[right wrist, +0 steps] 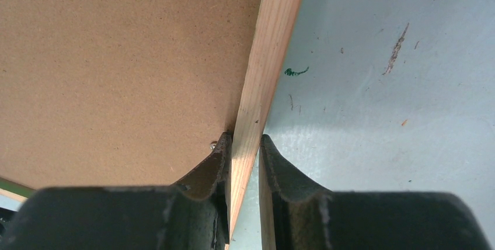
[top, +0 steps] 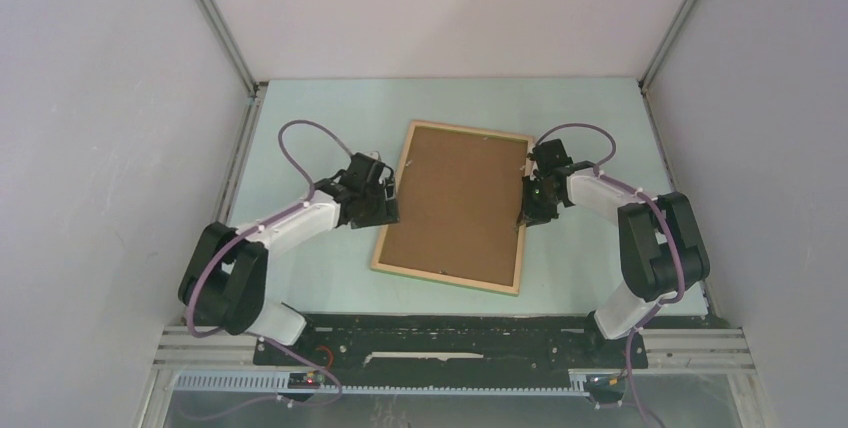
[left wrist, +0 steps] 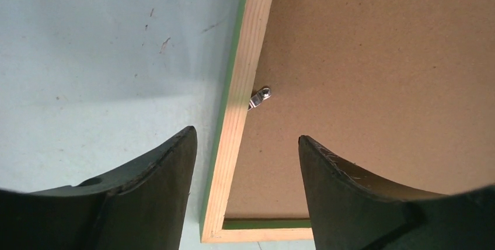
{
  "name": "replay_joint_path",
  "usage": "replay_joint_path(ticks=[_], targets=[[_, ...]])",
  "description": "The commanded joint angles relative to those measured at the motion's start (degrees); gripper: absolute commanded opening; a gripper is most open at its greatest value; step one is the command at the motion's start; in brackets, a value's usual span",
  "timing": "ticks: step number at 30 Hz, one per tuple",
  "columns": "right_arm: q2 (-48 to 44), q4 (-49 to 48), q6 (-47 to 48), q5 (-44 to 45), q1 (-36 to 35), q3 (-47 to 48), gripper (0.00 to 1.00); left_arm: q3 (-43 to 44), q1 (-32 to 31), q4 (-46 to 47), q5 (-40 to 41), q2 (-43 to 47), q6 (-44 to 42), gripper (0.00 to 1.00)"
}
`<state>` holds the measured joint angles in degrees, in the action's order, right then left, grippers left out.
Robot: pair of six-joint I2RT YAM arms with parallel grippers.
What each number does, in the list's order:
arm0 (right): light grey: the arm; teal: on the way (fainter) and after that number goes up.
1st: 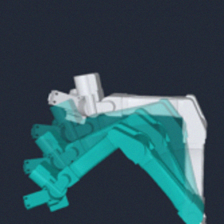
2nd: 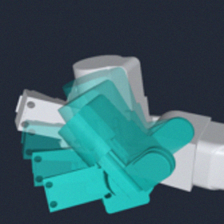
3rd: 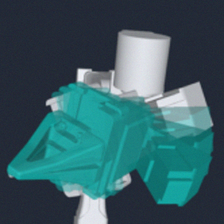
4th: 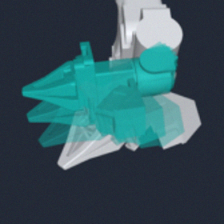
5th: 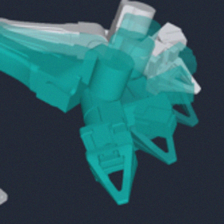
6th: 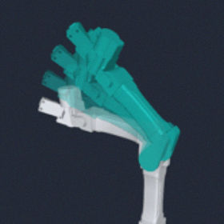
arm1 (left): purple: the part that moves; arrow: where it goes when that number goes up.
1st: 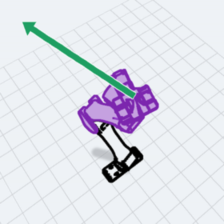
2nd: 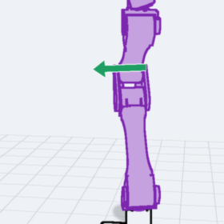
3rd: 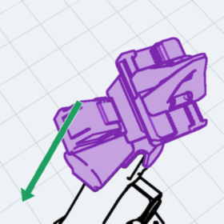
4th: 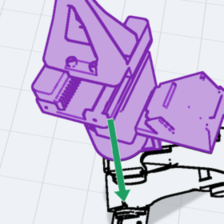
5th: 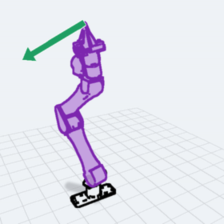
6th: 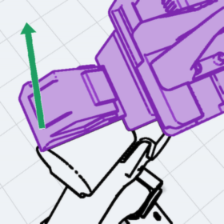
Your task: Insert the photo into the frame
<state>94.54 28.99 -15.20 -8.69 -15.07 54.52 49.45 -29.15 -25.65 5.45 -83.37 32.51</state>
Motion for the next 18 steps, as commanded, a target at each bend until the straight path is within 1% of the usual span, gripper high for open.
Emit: replay_joint_path(ticks=[1,3,7,10,12,14,16,18], targets=[[-1.66,1.13,2.65,0.87,0.27,1.28,0.00,1.02,1.41,2.48,-7.71,-2.31,-2.10,0.73],[-1.71,1.24,2.36,0.47,0.51,1.28,0.00,2.20,1.52,3.12,-9.26,-4.71,-2.45,0.75],[-1.98,1.00,1.10,-2.23,1.40,1.24,0.09,0.75,1.55,8.61,-14.78,-6.90,-0.53,0.77],[-1.94,-0.19,-0.28,-5.56,2.53,1.32,0.16,-3.10,0.87,14.35,-19.72,-6.85,3.13,0.77],[-1.42,-1.54,-1.18,-8.74,3.83,1.60,0.21,-6.59,-0.30,18.68,-22.40,-5.32,6.95,0.76],[-0.62,-2.51,-1.78,-11.12,4.47,2.35,0.24,-10.30,-2.81,23.35,-23.84,-2.13,9.93,0.75],[0.45,-2.50,-1.95,-11.94,4.77,3.59,0.25,-12.46,-5.51,24.53,-23.85,0.31,11.67,0.76],[1.21,-2.18,-1.71,-11.67,4.89,4.59,0.27,-13.65,-5.63,23.48,-23.15,2.51,11.84,0.79]])
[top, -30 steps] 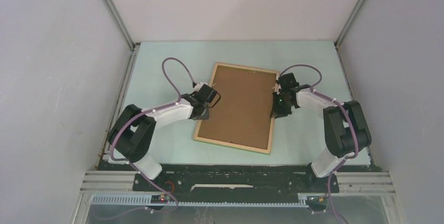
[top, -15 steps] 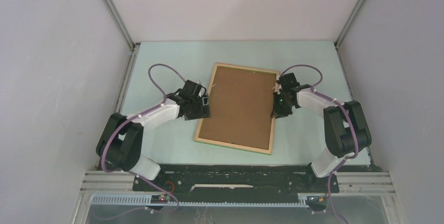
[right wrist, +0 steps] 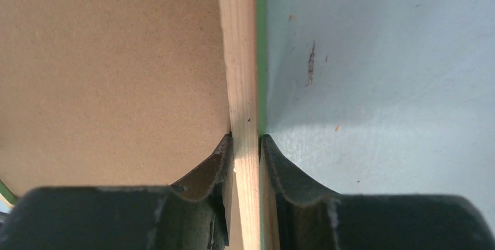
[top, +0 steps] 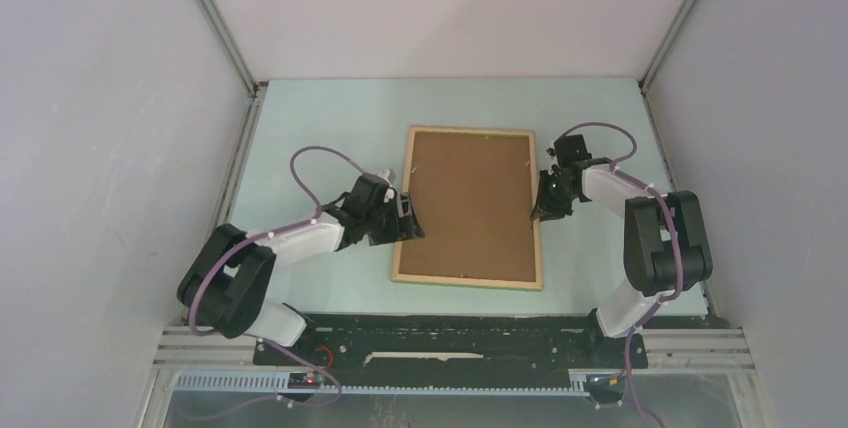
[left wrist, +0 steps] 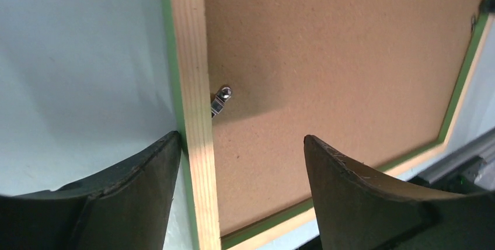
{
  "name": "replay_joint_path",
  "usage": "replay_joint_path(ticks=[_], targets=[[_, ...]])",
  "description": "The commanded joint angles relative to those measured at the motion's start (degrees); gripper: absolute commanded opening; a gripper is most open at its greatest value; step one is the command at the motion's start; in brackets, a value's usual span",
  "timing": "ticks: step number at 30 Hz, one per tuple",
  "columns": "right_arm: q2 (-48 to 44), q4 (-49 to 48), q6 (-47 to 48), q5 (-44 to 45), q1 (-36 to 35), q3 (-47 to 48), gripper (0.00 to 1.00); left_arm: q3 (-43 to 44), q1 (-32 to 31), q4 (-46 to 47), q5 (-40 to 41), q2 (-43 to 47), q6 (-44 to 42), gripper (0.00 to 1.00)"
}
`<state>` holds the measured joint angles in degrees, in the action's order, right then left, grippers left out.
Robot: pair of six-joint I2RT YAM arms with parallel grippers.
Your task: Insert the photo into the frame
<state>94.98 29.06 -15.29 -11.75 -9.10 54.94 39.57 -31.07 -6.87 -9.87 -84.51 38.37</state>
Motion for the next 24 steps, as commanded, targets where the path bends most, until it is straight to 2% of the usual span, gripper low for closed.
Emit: replay_joint_path(ticks=[1,6,11,16,20,24], targets=[[0.99,-2.13,-1.39,-8.28,-0.87,4.47,0.27,-3.41,-3.02,2.83,-6.63,4.63,4.80,0.81],[1.17,-1.51,-0.31,-6.68,0.02,4.52,0.29,9.39,4.13,-10.58,2.06,1.51,-5.45,0.86],[1.22,-1.37,0.16,-6.25,0.18,4.54,0.29,25.40,9.95,-16.04,5.80,-8.99,-8.69,0.84],[1.31,-1.37,0.39,-6.80,0.01,4.55,0.29,40.09,11.27,-23.67,6.51,-21.13,-13.44,0.83],[1.11,-1.59,0.39,-7.37,-0.07,4.54,0.29,43.51,10.83,-24.29,5.64,-25.27,-15.75,0.85],[0.93,-1.66,0.41,-7.67,-0.10,4.56,0.29,45.30,9.90,-25.03,7.22,-26.87,-16.93,0.77]])
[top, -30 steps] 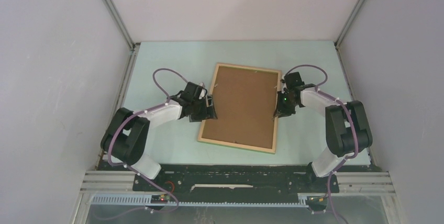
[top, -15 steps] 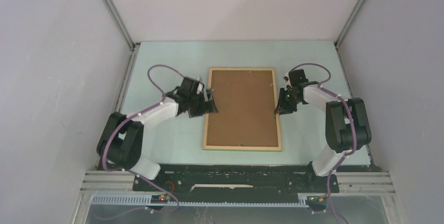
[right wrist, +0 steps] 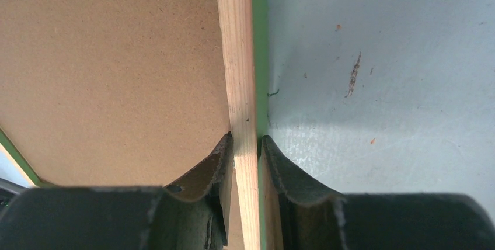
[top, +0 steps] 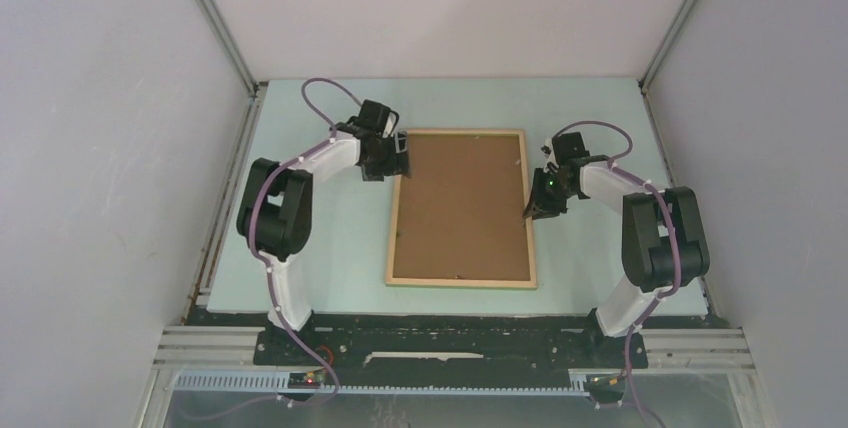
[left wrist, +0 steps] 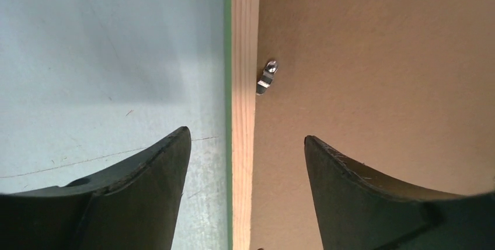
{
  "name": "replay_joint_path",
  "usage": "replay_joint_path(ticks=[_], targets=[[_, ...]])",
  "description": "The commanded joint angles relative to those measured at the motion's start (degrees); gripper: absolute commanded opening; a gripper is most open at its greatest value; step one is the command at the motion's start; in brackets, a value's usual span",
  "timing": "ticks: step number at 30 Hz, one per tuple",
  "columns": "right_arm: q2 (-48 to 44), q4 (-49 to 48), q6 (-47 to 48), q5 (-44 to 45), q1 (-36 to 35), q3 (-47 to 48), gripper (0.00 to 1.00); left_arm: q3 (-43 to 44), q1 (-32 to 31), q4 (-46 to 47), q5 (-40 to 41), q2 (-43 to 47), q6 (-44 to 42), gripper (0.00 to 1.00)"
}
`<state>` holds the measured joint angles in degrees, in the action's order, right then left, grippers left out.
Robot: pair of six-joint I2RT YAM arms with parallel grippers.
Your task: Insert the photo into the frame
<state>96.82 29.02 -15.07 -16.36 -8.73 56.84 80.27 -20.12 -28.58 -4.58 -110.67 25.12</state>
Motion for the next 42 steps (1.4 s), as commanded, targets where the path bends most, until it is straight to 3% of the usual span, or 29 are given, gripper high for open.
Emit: replay_joint_path(ticks=[1,12,28,36,42], targets=[[-0.88,-1.72,0.16,-3.13,-0.50,2.66,0.29,5.06,-1.25,-3.73,3.02,-1.06,-3.85,0.75],[-0.92,-1.27,0.40,-2.98,-0.58,2.66,0.29,8.53,-1.24,-4.69,6.49,-6.13,-2.95,0.57],[-0.76,-1.08,0.61,-3.16,-1.08,2.64,0.28,10.03,-1.24,-3.77,8.08,-8.90,-1.57,0.61],[-0.90,-0.89,0.66,-3.33,-1.20,2.63,0.27,10.56,-0.41,-2.99,8.88,-9.62,-0.37,0.51],[-0.95,-0.63,0.83,-3.33,-1.29,2.61,0.25,12.80,0.51,-4.57,7.91,-12.41,1.07,0.37]])
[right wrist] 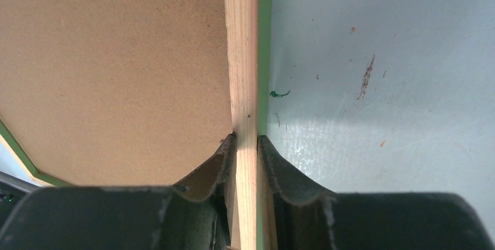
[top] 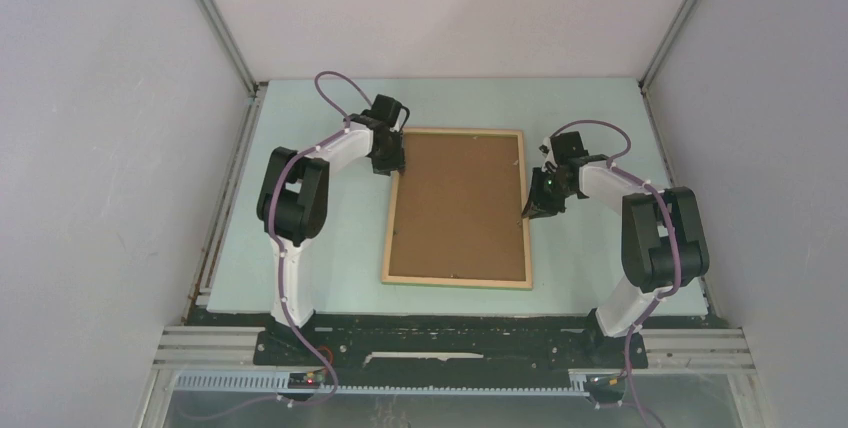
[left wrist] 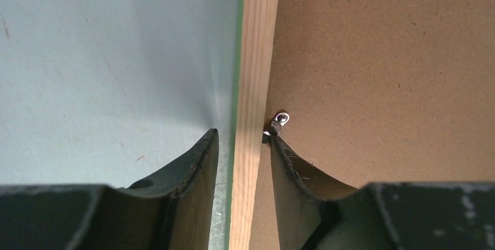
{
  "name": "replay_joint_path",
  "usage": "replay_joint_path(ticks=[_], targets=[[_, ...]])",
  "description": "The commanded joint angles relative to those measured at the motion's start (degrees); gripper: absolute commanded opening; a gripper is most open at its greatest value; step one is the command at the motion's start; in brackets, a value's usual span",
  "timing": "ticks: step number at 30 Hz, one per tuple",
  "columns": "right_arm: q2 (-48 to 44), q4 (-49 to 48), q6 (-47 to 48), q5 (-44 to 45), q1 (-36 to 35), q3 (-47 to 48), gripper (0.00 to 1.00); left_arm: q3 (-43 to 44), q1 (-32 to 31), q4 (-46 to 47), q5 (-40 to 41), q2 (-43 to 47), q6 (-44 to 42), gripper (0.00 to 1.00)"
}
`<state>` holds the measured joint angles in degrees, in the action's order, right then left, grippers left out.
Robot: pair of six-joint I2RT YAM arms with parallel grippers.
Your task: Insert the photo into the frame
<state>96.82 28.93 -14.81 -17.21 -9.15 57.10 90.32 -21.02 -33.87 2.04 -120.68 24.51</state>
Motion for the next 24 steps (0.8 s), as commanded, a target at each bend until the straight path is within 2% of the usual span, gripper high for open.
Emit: replay_joint_path(ticks=[1,7,9,12,14,18,24], targets=[[-0.93,-0.60,0.57,-2.48,-0.99,2.39,0.25,2.88,1.68,0.40,0.88,-2.71,2.35,0.35],[-0.76,-0.69,0.66,-2.65,-1.19,2.39,0.23,2.59,1.60,-1.63,4.16,-3.18,2.96,0.18],[-0.67,-0.71,0.66,-2.69,-1.22,2.40,0.21,1.99,1.59,-1.92,6.29,-2.64,3.36,0.09],[-0.45,-0.64,0.51,-1.83,-1.04,2.40,0.13,-0.32,1.51,-0.74,11.00,-0.61,4.10,0.00],[0.02,-0.63,0.21,-1.48,-0.80,2.39,0.11,-3.93,1.59,3.79,12.51,2.23,4.22,0.00],[0.05,-0.62,0.13,-0.50,-0.68,2.40,0.08,-15.42,2.13,19.08,10.91,9.69,5.14,0.00],[-0.57,-1.09,0.46,-1.83,-1.03,2.40,0.05,-18.23,2.25,23.58,4.64,12.34,3.96,0.02]])
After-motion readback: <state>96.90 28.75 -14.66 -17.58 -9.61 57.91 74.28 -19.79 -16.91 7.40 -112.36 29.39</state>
